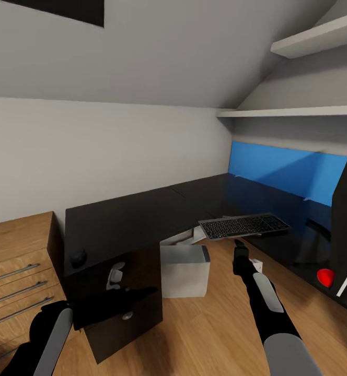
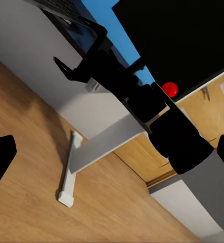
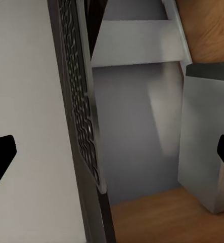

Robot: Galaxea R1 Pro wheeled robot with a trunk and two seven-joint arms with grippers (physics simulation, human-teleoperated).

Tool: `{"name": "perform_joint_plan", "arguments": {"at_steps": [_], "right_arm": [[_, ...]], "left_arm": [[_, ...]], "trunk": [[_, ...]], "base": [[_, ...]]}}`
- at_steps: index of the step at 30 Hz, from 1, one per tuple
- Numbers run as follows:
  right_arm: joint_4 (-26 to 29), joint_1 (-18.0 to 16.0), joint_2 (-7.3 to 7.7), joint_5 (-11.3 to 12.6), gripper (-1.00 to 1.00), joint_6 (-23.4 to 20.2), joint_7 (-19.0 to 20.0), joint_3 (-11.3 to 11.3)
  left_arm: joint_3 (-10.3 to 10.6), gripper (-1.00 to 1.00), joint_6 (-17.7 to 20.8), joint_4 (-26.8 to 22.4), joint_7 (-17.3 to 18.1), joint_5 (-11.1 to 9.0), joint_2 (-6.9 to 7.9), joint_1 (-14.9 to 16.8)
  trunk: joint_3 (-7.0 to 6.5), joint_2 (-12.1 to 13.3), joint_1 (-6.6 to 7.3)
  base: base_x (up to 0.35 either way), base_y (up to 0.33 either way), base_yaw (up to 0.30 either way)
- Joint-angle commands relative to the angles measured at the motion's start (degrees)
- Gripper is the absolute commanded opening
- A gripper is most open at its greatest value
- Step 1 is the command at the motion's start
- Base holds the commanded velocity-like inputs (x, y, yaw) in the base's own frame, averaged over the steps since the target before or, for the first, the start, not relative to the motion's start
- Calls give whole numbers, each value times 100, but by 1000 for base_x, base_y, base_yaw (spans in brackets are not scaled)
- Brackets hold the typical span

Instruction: In the bedroom, organize the workspace by keeping the computer under the desk, ensuring the monitor is on the desk, placing the keyboard on the desk next to the monitor, placing the mouse on the desk next to the keyboard, moving the folder from the swivel chair onto the desk next to the mouse, stacking the notebook on top of the folder with the pen on top of the notebook, and positioning the swivel chair next to the desk.

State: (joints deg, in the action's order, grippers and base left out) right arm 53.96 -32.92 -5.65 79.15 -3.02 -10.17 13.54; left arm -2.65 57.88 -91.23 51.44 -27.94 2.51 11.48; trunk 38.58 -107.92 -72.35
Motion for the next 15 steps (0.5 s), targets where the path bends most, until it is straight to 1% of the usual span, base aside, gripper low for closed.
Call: {"name": "perform_joint_plan", "arguments": {"at_steps": [1, 6, 11, 15], "right_arm": [[11, -2, -7, 31, 100, -32, -28, 25], [4, 0, -7, 31, 100, -32, -28, 28], [-4, 0, -6, 29, 100, -31, -25, 24], [-7, -1, -6, 21, 100, -32, -22, 20]], "left_arm": [[-1, 100, 21, 1, 37, 9, 1, 4], [26, 100, 20, 39, 69, 8, -2, 4], [146, 100, 16, 64, 82, 8, -4, 4], [175, 100, 14, 74, 84, 8, -2, 4]], "trunk": [[6, -3, 1], [6, -3, 1], [6, -3, 1], [6, -3, 1]], "base": [[9, 0, 0], [56, 0, 0], [216, 0, 0], [119, 0, 0]]}}
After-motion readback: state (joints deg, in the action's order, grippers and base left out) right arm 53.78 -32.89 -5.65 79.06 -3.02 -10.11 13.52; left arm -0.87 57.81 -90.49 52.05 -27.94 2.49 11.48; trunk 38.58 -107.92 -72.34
